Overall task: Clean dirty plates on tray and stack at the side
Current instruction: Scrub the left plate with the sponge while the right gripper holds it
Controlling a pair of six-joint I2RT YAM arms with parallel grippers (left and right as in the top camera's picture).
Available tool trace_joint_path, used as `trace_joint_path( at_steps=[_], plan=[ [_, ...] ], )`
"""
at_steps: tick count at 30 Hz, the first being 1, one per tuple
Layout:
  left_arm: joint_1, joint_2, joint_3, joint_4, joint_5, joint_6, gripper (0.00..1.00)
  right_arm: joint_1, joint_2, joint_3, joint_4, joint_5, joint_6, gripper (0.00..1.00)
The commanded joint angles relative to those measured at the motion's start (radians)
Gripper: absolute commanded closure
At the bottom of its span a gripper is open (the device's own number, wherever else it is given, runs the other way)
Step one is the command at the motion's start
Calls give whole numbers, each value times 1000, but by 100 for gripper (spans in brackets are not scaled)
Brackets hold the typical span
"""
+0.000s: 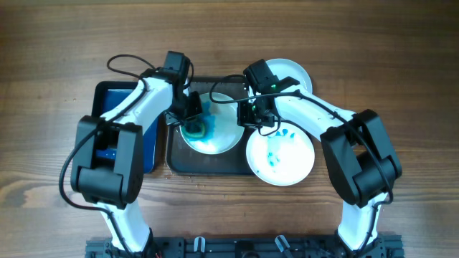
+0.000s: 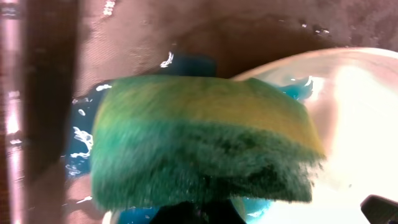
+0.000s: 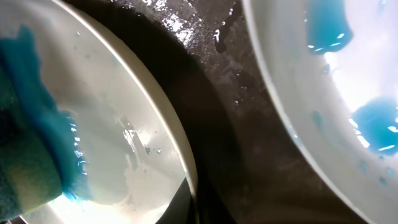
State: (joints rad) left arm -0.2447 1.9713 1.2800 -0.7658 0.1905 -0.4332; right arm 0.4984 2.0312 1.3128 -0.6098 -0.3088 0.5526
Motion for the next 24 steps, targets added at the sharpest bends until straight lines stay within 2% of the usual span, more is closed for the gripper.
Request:
trace_joint_path(
  at_steps=[1,4,9,13,15,19,21,24],
  plan=[
    [-93,94,-3,42,89,-20,96,-7,-8,1,0,15,-3,96],
    [-154,97,-3,45,259,-21,96,-7,-8,1,0,15,-4,96],
    [-177,97,-2,65,405,-21,96,-7,-8,1,0,14,-11,96],
    [-122,97,-2,131,420,-21,96,-7,-8,1,1,2,-19,96],
    [-84,97,-2,143,334,-21,96,-7,-8,1,4,-8,-27,96],
    [-27,97,-2,199,-86,-21,96,-7,-6,1,9,-8,-26,96],
    [-26,97,-2,174,-239,-51,96,-7,1,1,9,-8,-26,96],
    [-28,97,-2,73,-267,-147,96,-9,15,1,18,-27,-22,96]
  ],
)
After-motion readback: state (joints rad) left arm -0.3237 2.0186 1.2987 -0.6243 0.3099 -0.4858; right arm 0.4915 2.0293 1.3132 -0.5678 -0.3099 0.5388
